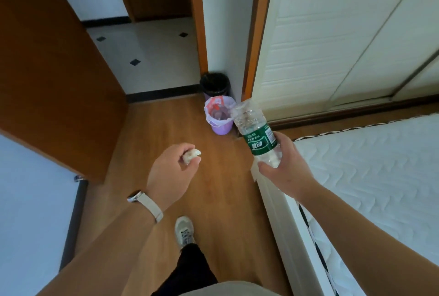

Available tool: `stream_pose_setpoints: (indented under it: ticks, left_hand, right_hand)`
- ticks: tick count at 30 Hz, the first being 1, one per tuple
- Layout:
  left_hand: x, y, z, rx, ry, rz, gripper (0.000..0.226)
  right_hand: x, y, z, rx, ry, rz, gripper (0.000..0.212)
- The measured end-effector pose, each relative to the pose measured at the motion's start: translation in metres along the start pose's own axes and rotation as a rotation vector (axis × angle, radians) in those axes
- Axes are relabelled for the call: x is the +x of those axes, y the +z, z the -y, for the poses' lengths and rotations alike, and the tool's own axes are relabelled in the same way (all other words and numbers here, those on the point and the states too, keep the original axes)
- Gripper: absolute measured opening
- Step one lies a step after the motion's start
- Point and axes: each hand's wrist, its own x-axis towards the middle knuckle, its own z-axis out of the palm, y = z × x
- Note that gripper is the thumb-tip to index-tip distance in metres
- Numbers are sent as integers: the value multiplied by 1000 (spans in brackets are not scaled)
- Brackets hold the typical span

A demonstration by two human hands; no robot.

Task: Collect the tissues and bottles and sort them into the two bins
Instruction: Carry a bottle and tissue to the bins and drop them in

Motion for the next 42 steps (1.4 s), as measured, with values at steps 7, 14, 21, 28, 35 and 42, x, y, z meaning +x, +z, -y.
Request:
stream_pose_setpoints:
  ticks: [7,14,21,28,35,42]
  left_hand:
    - [121,-57,73,-23,-8,-1,24]
    - [231,-131,149,-17,-19,13,27]
    - [307,-150,189,-40,-37,27,28]
    - [407,-143,212,-32,-85,19,28]
    - [524,-139,219,47,-109,43,28]
    - [632,-123,217,110,-64,89,34]
  right_hand:
    - [113,64,81,5,-13,18,71]
    - [226,132,183,51,-62,-5,73]
    - [309,167,211,64,-30,-28,84]
    - [408,206,203,100,63,-18,76]
    - [534,230,221,153,105,-1,73]
    - [627,220,234,167,80,4,67]
